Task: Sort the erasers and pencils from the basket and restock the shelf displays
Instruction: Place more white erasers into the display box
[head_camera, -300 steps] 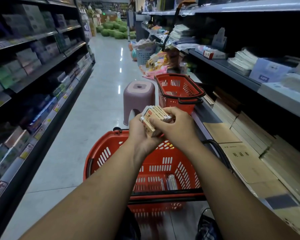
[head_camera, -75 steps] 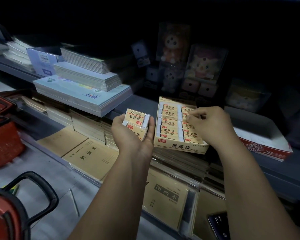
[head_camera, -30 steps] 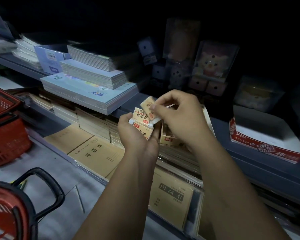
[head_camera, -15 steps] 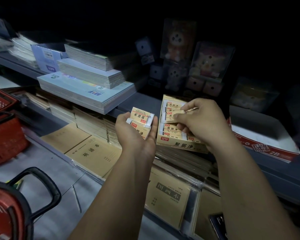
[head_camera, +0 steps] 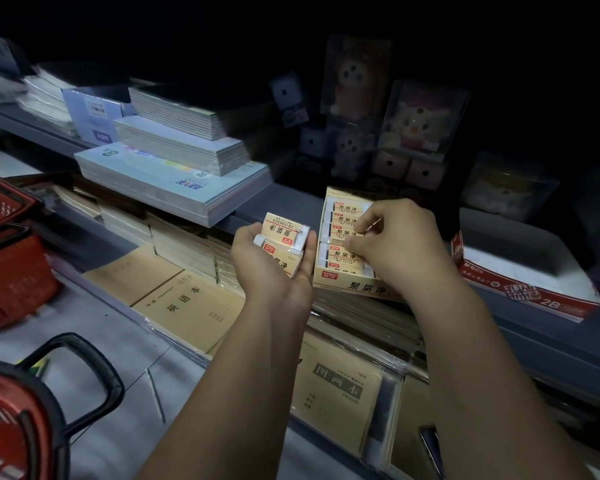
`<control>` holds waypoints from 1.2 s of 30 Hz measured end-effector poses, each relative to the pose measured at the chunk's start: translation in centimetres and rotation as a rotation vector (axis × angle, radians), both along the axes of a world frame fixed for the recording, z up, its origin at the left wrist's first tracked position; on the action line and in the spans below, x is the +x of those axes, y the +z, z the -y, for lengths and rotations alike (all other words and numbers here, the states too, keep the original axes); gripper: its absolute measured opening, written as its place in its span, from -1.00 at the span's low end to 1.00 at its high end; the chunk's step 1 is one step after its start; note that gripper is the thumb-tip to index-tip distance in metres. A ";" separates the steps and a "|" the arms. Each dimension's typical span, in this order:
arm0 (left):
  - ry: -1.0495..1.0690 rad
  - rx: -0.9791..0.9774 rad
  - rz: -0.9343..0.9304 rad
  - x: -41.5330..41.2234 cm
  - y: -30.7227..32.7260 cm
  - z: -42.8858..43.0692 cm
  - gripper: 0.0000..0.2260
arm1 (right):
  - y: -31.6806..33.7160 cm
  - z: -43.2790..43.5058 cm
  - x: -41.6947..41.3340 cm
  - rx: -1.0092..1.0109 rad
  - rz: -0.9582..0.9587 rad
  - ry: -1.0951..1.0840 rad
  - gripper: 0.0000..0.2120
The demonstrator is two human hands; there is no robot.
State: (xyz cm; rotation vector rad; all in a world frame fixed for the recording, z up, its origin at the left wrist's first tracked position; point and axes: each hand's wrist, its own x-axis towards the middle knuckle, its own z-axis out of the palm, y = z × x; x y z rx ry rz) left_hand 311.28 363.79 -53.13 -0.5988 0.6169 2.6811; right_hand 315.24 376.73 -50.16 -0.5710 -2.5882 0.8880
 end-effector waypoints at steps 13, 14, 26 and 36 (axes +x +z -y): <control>-0.006 0.025 -0.035 -0.3 -0.3 0.2 -0.70 | 0.0 3.0 -1.1 0.109 -0.182 0.118 -0.87; -0.003 0.023 -0.044 -0.3 -0.4 0.2 -0.73 | 0.0 3.5 -1.3 0.104 -0.201 0.150 -0.88; -0.071 -0.089 -0.108 -0.5 -0.5 0.6 -0.83 | -0.2 5.6 -2.4 0.031 -0.136 0.234 -0.81; -0.056 -0.068 -0.124 -0.6 -0.5 0.6 -0.75 | 0.3 4.6 -2.1 -0.378 -0.246 0.169 -0.90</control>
